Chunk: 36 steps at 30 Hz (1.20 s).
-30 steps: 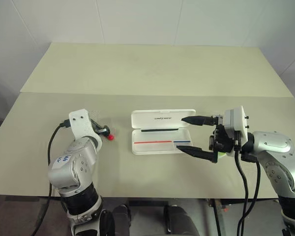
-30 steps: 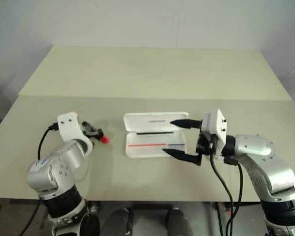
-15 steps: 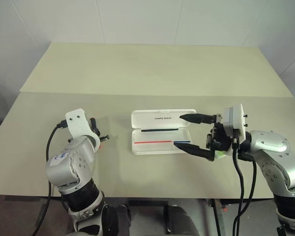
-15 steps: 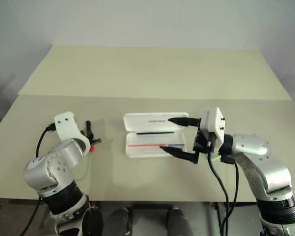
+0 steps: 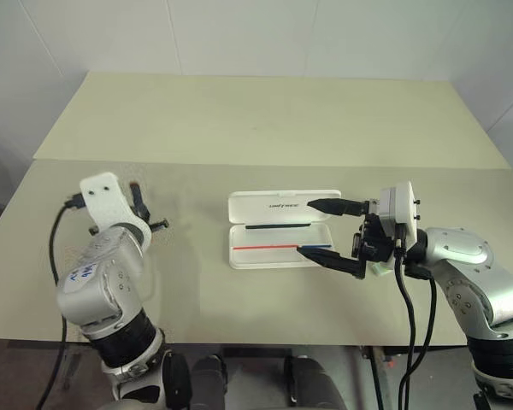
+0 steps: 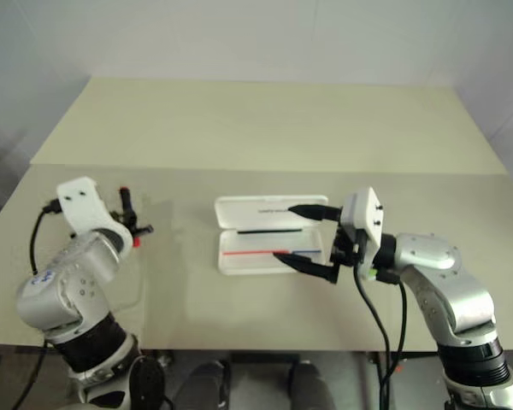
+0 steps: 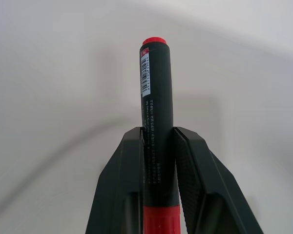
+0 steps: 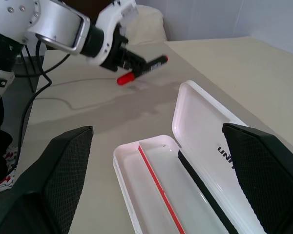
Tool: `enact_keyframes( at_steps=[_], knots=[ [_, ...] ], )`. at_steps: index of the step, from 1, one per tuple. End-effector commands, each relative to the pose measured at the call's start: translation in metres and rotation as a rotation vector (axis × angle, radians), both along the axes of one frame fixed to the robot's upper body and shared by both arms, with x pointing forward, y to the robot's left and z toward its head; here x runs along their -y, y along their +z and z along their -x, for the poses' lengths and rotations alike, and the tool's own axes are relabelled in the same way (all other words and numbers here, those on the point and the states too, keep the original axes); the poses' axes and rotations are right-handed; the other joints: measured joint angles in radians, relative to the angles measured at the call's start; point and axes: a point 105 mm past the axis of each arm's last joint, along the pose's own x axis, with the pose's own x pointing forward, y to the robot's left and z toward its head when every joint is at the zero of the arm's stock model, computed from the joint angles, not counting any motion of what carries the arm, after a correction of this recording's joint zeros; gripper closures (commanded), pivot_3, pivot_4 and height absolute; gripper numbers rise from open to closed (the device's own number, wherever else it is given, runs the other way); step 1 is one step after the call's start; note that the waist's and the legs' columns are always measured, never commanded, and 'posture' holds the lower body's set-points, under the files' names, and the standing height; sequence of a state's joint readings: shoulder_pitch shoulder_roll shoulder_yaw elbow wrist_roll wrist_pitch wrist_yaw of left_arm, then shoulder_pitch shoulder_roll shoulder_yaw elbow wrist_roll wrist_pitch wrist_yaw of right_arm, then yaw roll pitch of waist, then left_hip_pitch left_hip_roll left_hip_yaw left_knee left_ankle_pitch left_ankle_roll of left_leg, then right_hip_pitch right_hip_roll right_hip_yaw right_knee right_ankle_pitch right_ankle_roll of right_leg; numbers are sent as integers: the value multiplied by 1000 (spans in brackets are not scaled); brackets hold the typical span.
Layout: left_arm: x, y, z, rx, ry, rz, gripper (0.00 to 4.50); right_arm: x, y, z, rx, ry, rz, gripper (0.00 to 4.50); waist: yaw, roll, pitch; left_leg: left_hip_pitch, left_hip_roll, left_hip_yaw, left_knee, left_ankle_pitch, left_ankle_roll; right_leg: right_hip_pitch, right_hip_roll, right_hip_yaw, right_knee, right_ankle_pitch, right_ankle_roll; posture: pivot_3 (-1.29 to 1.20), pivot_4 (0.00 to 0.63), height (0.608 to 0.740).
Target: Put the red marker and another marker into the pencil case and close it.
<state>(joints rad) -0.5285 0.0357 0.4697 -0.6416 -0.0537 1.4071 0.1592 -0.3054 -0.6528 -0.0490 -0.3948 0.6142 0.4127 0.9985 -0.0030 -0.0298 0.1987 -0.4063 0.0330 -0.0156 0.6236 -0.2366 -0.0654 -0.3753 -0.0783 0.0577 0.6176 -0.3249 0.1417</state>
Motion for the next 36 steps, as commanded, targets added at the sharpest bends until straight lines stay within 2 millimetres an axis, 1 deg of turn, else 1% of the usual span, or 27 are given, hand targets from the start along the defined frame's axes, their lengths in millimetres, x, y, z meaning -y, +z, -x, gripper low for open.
enact_keyframes(
  at_steps=[1,5,7,8,10,11,12,13,14,15,17,20,26,27,29,30,33,36],
  knots=[
    [1,9,14,69,-66,-54,3909,-1,8,1,45,6,-15,0,-1,0,0,0,0,0,-1,0,0,0,0,0,-1,0,0,0,150,740],
    [-4,0,36,51,-159,-133,3909,2,7,1,42,5,-13,0,-4,0,0,0,1,1,-4,0,-1,-2,0,0,0,-1,-2,0,150,740],
    [-5,-5,46,43,-232,-179,3909,3,7,0,42,3,-14,0,-2,0,0,1,1,0,-5,0,-1,-2,0,-1,0,-2,-3,0,150,740],
    [-5,-8,54,41,-302,-223,3909,3,8,-1,44,5,-13,0,-3,0,0,1,1,0,-5,0,-1,-2,0,-1,0,-2,-3,0,150,740],
    [-11,-15,70,31,-455,-363,3909,2,9,-1,48,9,-11,0,-12,0,0,2,2,2,-6,0,-2,-2,-1,0,0,-3,-5,0,150,740],
    [-11,-20,76,30,-517,-368,3909,3,9,-1,53,15,-9,0,-15,0,0,2,2,3,-7,0,-2,-2,-1,0,-1,-4,-7,0,150,740],
    [-11,-22,80,40,-576,-397,3909,3,11,-1,57,15,-13,0,-16,0,0,2,2,3,-8,0,-2,-2,-2,0,-2,-8,-15,0,150,740],
    [-9,-23,84,50,-647,-449,3909,4,12,-1,61,16,-14,0,-16,0,0,2,2,3,-8,0,-2,-2,-3,-1,-2,-12,-22,0,150,740],
    [-4,-25,89,65,-724,-454,3909,5,15,-1,74,19,-13,0,-13,0,0,2,2,3,-8,0,-1,-2,-4,-1,-3,-12,-24,0,150,740],
    [0,-28,94,77,-815,-514,3909,5,18,0,84,21,-14,0,-10,0,0,2,2,3,-8,0,-1,-2,-5,-2,-3,-12,-25,0,150,740],
    [5,-31,98,103,-916,-521,3909,6,22,3,111,37,7,0,-7,0,0,2,2,4,-10,0,-1,-2,-7,-2,-7,-10,-28,0,150,740],
    [13,-31,94,150,-1014,-545,3909,8,22,9,125,53,41,0,-2,0,0,2,1,8,-13,-1,1,-1,-16,-1,-12,-10,-30,0,150,740],
    [45,-27,77,258,-1274,-632,3909,12,20,15,120,19,61,0,0,0,0,0,-2,12,-13,-3,10,-1,-16,-2,-15,-10,-30,0,150,740],
    [50,-27,74,270,-1309,-651,3909,12,20,16,118,13,61,0,0,0,0,0,-3,14,-13,-4,11,-1,-17,-2,-15,-8,-28,0,150,740],
    [60,-26,67,292,-1375,-667,3909,13,18,18,112,0,66,0,-2,0,0,0,-3,16,-12,-5,12,-1,-16,-4,-15,-1,-14,0,150,740],
    [65,-26,64,297,-1411,-663,3909,14,18,19,110,-8,70,0,-1,0,0,1,-3,17,-12,-6,13,-2,-16,-4,-15,-1,-14,0,150,740],
    [79,-27,60,330,-1528,-724,3909,16,18,22,106,-31,73,0,-2,0,0,1,-2,17,-11,-6,13,-2,-15,-8,-15,0,-12,0,150,740],
    [88,-23,48,355,-1550,-708,3909,17,18,25,102,-51,71,0,-2,0,0,1,-1,17,-11,-6,13,-3,-14,-9,-13,0,-11,0,150,740]
  ],
)
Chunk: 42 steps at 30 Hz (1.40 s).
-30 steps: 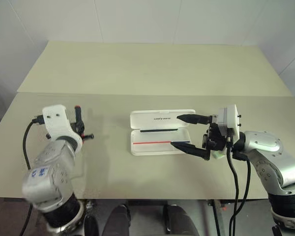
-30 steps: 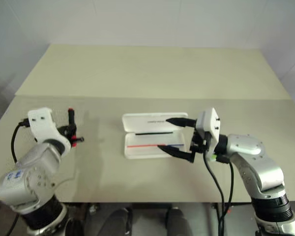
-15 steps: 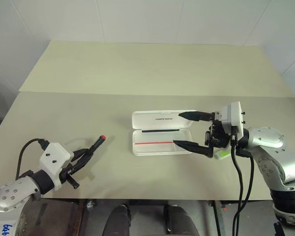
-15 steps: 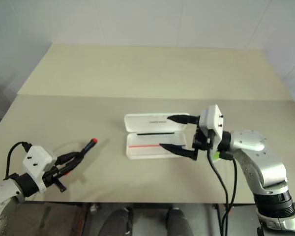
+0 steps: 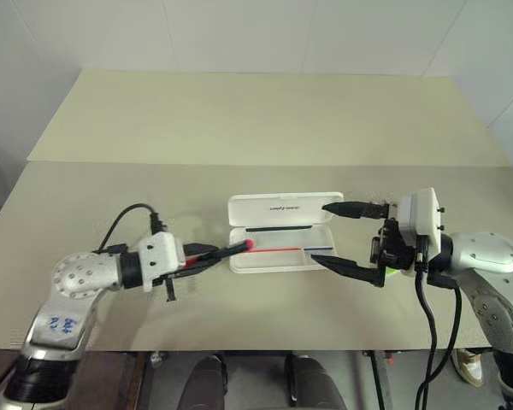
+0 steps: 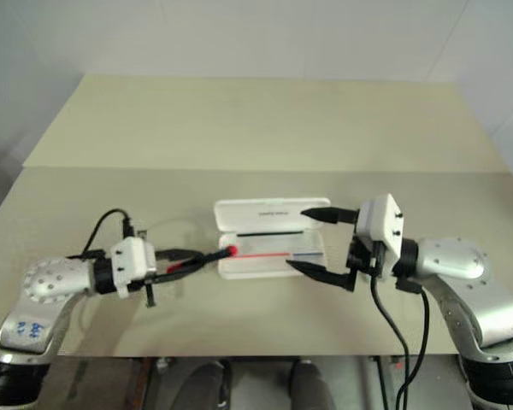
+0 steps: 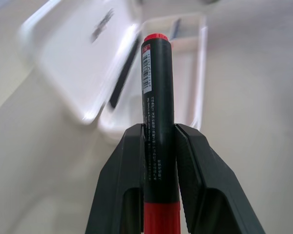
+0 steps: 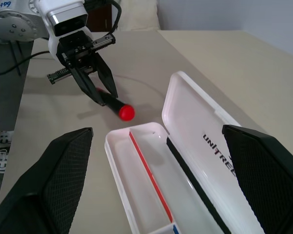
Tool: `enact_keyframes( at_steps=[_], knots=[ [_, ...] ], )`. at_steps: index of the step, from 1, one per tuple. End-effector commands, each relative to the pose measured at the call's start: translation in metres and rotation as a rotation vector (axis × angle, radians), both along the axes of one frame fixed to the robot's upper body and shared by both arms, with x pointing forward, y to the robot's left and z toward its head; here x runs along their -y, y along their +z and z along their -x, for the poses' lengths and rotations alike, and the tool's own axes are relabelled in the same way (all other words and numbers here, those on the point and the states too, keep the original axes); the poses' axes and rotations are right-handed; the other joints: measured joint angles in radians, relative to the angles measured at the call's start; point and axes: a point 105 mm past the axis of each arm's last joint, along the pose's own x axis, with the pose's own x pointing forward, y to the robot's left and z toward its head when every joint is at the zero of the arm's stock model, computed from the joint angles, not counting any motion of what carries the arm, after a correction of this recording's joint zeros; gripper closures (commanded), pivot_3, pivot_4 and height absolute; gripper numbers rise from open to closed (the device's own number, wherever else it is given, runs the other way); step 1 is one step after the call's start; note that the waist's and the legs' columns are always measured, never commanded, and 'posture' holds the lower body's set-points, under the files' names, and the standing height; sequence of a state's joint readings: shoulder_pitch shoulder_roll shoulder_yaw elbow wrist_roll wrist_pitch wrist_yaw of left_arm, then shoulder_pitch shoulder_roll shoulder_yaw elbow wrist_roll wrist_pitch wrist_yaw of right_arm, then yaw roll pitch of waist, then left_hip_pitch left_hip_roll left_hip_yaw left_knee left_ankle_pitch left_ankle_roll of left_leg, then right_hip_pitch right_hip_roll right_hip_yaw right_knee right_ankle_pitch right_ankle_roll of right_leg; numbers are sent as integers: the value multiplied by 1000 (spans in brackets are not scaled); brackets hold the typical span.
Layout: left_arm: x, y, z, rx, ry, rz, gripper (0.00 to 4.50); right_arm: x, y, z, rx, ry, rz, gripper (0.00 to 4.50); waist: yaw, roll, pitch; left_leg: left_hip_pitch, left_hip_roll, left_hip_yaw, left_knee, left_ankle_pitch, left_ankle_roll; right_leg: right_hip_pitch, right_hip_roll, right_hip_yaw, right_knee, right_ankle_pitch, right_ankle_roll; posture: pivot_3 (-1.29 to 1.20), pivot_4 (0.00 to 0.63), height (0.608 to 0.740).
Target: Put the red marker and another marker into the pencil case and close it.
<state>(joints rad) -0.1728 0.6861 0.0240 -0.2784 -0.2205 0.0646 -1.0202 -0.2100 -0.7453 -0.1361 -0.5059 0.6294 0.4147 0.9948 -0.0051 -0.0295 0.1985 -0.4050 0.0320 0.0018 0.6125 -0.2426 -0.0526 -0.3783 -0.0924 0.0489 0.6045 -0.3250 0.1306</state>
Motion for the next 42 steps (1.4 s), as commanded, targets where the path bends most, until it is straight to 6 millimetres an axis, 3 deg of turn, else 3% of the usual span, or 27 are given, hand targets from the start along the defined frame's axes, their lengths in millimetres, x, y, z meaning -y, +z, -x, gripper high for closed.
enact_keyframes(
  at_steps=[1,7,10,19,26,42],
  knots=[
    [10,6,-11,28,-44,-3,3909,2,12,9,49,-16,-6,0,2,0,0,0,0,0,1,0,0,0,0,0,1,0,1,0,150,740],
    [33,21,-46,16,-33,-9,3909,9,8,16,30,-67,4,0,8,0,0,0,0,-3,6,1,0,1,2,-1,6,1,6,0,150,740],
    [44,27,-53,21,-52,-14,3909,9,8,17,30,-76,-1,0,1,0,0,-1,0,-3,10,1,0,2,3,0,7,3,9,0,150,740],
    [71,34,-48,-6,-135,4,3909,6,8,16,39,-92,-18,0,3,0,0,0,5,-2,11,1,0,1,11,6,8,5,12,0,150,740],
    [79,25,-45,-23,-134,-15,3909,4,9,15,47,-106,-33,0,3,0,0,0,5,-2,13,1,0,1,11,7,8,5,12,0,150,740],
    [92,1,-71,54,-86,-108,3909,0,10,12,60,-115,-57,0,4,0,0,0,5,-2,16,1,0,1,11,8,11,5,12,0,150,740]
  ],
)
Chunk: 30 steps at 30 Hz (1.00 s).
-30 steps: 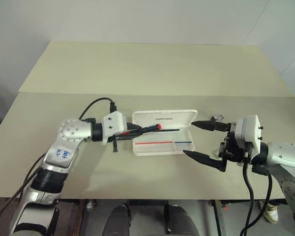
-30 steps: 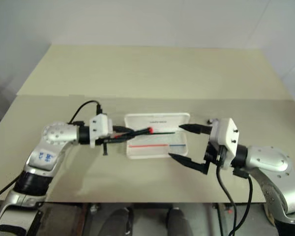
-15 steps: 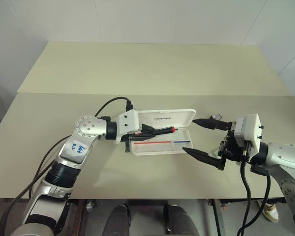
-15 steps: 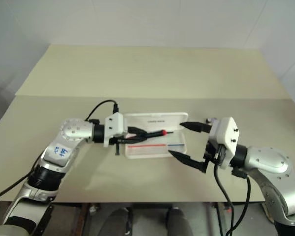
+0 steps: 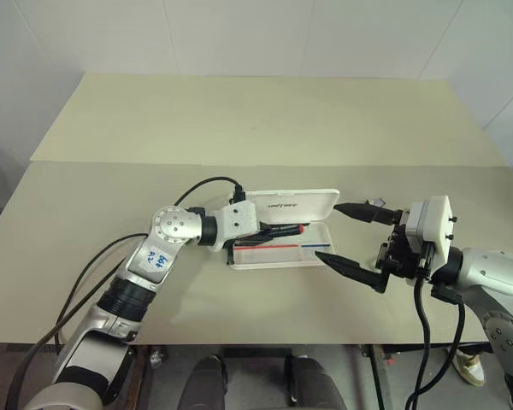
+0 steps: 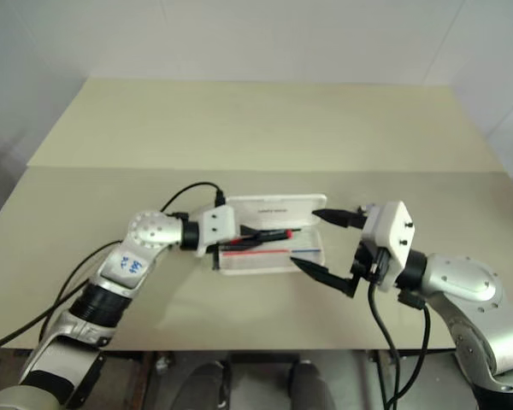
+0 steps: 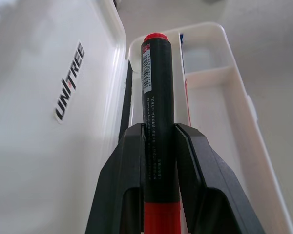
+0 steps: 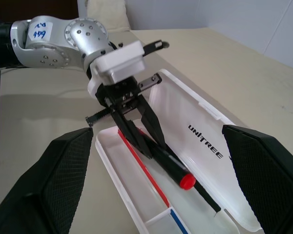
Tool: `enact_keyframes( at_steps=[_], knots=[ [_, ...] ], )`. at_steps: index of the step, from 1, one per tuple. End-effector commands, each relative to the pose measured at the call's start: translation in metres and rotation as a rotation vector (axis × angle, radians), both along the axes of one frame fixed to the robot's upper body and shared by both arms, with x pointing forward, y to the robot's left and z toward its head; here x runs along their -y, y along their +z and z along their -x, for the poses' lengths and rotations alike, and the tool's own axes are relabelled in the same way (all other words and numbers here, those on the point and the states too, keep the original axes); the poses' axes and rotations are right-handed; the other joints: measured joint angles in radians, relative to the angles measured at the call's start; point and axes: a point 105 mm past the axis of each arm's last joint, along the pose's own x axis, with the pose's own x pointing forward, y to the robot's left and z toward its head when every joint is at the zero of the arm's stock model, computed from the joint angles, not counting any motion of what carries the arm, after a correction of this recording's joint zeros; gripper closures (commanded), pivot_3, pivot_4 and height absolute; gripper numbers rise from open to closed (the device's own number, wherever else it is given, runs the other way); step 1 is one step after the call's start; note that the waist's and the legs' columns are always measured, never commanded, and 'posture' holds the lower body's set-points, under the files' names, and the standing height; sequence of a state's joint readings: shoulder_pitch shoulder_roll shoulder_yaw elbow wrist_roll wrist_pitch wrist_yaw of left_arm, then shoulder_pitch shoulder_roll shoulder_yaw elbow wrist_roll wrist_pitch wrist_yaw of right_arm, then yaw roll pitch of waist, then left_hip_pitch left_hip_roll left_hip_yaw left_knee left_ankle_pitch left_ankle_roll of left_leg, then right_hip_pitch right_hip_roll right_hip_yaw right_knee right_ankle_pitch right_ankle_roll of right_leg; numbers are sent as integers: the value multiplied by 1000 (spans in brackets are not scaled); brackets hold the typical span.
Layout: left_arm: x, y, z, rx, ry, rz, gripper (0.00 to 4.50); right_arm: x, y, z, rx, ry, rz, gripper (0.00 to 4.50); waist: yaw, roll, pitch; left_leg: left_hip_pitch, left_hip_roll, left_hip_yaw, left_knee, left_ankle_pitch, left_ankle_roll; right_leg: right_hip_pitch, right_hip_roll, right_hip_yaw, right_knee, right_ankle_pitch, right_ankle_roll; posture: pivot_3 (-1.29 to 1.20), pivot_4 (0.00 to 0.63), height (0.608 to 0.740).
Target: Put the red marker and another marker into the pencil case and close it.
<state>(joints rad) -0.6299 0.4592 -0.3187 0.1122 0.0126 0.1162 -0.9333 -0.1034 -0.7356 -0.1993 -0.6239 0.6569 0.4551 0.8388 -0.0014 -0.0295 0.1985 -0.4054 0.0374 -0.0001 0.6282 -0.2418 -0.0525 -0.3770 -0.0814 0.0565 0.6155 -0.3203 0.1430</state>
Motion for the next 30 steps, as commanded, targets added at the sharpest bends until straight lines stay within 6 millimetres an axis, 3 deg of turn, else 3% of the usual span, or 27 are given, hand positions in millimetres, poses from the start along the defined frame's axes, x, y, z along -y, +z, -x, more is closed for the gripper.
enact_keyframes(
  at_steps=[1,8,18,30],
  knots=[
    [10,12,-3,76,-33,5,3909,-6,9,5,56,22,-8,0,0,0,0,0,0,0,0,0,0,0,0,0,0,0,0,0,150,740],
    [14,8,-10,105,-37,-15,3909,-7,10,5,57,22,-14,0,0,0,0,0,0,0,0,0,0,0,0,0,0,0,0,0,150,740],
    [22,8,-6,114,-69,4,513,-8,9,5,58,22,-23,0,1,0,0,0,0,0,1,0,0,0,0,0,1,0,0,0,150,740],
    [22,15,16,63,-131,54,513,-11,7,2,58,35,-33,0,0,0,0,0,0,0,1,0,0,0,0,0,2,0,0,0,150,740]
  ],
)
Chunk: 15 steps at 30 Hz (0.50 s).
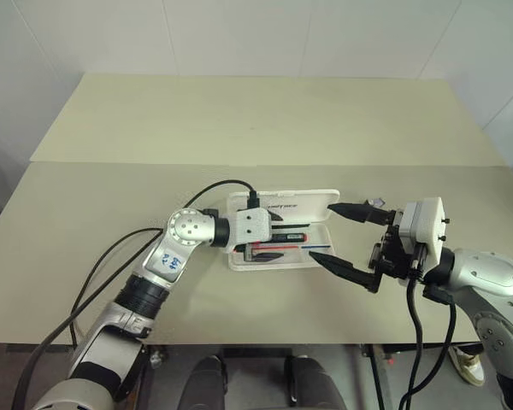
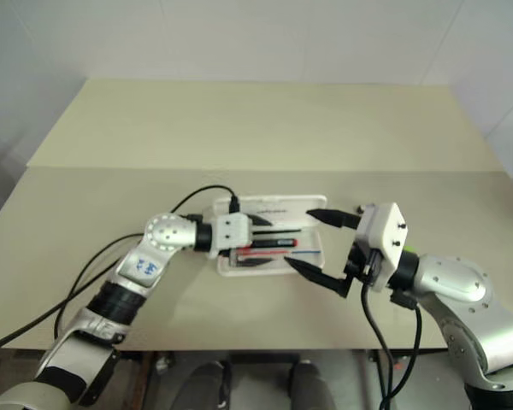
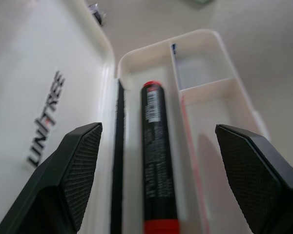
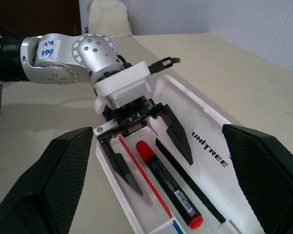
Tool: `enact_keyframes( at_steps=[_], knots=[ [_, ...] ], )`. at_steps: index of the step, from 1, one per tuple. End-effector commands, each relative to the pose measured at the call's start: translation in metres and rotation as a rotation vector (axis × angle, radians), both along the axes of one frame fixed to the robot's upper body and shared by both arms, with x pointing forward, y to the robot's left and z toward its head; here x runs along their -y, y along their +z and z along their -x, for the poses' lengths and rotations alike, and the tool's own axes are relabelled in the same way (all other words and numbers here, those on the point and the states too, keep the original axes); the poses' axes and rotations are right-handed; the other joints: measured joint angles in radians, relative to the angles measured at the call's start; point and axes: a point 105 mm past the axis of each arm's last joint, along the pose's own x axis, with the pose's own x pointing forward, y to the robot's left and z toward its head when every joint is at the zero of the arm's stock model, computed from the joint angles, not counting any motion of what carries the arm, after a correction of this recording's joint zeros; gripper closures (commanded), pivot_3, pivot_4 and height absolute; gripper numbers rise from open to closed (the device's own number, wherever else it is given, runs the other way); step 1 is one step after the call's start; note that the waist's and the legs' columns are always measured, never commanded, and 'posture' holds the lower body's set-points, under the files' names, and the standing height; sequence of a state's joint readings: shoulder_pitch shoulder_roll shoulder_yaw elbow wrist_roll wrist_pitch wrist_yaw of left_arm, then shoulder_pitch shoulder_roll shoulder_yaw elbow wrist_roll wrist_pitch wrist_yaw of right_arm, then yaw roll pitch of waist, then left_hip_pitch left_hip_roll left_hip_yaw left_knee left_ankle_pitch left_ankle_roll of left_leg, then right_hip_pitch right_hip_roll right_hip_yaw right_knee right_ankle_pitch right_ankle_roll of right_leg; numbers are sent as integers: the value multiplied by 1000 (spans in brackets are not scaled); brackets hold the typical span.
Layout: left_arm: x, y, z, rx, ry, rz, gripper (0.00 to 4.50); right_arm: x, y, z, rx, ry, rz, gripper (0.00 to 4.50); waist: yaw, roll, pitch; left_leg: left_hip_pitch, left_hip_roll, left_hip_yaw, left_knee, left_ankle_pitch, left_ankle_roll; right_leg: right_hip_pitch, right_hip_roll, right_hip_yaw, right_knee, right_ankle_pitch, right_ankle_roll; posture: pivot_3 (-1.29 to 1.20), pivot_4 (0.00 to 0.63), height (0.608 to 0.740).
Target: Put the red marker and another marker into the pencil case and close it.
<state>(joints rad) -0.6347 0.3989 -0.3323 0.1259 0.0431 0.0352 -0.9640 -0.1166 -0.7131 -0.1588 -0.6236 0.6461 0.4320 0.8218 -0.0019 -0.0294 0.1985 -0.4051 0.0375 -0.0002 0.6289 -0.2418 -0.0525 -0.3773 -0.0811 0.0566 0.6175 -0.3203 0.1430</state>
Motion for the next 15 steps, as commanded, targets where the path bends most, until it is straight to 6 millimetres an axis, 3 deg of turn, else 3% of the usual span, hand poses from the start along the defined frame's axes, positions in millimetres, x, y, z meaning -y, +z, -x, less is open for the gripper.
enact_keyframes(
  at_steps=[1,14,15],
  knots=[
    [2,15,10,9,-42,45,513,-3,8,2,45,17,-14,0,0,0,0,0,0,0,0,0,0,0,0,0,0,0,0,0,150,740],
    [-7,31,25,-27,-40,80,513,4,4,-4,14,-7,-16,0,-1,0,0,0,0,0,0,0,0,0,0,0,0,0,0,0,150,740],
    [-9,33,29,-44,-51,86,346,6,3,-5,9,-13,-14,0,-2,0,0,0,0,0,0,0,0,0,0,0,0,0,0,0,150,740]
  ],
)
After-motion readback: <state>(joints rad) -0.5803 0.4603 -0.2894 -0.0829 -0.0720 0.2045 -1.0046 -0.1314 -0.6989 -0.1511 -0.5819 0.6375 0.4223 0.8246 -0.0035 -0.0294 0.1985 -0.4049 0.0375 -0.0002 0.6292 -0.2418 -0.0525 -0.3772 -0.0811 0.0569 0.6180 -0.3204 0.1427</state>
